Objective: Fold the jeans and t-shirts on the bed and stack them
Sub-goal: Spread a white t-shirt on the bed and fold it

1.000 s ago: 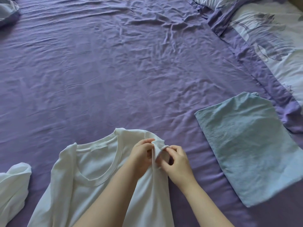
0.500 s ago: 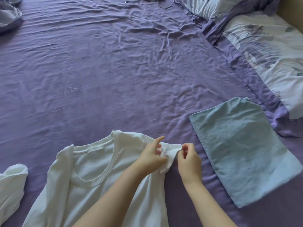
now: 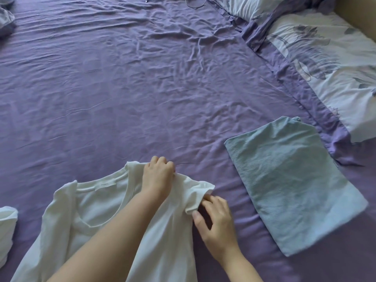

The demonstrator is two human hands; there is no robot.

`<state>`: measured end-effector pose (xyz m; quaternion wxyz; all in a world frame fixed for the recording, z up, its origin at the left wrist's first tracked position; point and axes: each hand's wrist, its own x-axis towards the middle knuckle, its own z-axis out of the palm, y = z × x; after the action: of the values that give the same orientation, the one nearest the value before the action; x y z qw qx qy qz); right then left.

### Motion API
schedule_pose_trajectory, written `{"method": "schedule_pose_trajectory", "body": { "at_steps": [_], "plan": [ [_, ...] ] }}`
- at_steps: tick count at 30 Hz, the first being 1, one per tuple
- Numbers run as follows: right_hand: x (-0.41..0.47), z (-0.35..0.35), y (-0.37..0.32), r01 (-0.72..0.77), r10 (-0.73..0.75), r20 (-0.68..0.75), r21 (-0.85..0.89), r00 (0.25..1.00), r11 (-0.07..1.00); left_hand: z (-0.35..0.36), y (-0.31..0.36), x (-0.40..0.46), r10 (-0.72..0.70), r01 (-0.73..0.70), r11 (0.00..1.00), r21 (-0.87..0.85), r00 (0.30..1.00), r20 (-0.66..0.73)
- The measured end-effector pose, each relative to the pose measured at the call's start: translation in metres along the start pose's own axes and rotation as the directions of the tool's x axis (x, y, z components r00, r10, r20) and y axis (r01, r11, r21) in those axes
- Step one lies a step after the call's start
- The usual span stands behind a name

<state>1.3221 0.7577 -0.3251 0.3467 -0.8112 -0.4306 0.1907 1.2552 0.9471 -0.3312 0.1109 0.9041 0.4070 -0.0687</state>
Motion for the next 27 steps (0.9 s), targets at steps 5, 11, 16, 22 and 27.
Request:
{"method": "schedule_pose_trajectory", "body": {
  "at_steps": [5,11,16,22,27],
  "plan": [
    [0.004,0.004,-0.005,0.213,-0.211,0.034,-0.162,0.977,0.964,-0.005,0.002,0.006,-0.033,0.028,0.997,-0.074,0.997,-0.066],
    [0.02,0.01,-0.011,0.28,-0.261,0.104,-0.271,0.96,0.921,-0.01,0.001,0.012,-0.18,0.165,0.972,-0.171,0.981,-0.077],
    [0.028,0.008,0.001,0.289,-0.288,0.065,-0.402,0.955,0.869,-0.008,-0.001,0.007,-0.208,0.189,0.959,-0.211,0.975,-0.072],
    [0.02,-0.011,0.01,0.144,-0.117,0.095,-0.372,0.989,0.917,-0.008,0.003,-0.02,-0.169,0.151,0.982,-0.112,0.97,-0.177],
    [0.036,0.008,0.0,-0.224,0.214,-0.068,-0.267,0.975,0.937,0.014,0.016,-0.07,0.104,-0.122,0.991,-0.06,0.965,-0.241]
  ]
}}
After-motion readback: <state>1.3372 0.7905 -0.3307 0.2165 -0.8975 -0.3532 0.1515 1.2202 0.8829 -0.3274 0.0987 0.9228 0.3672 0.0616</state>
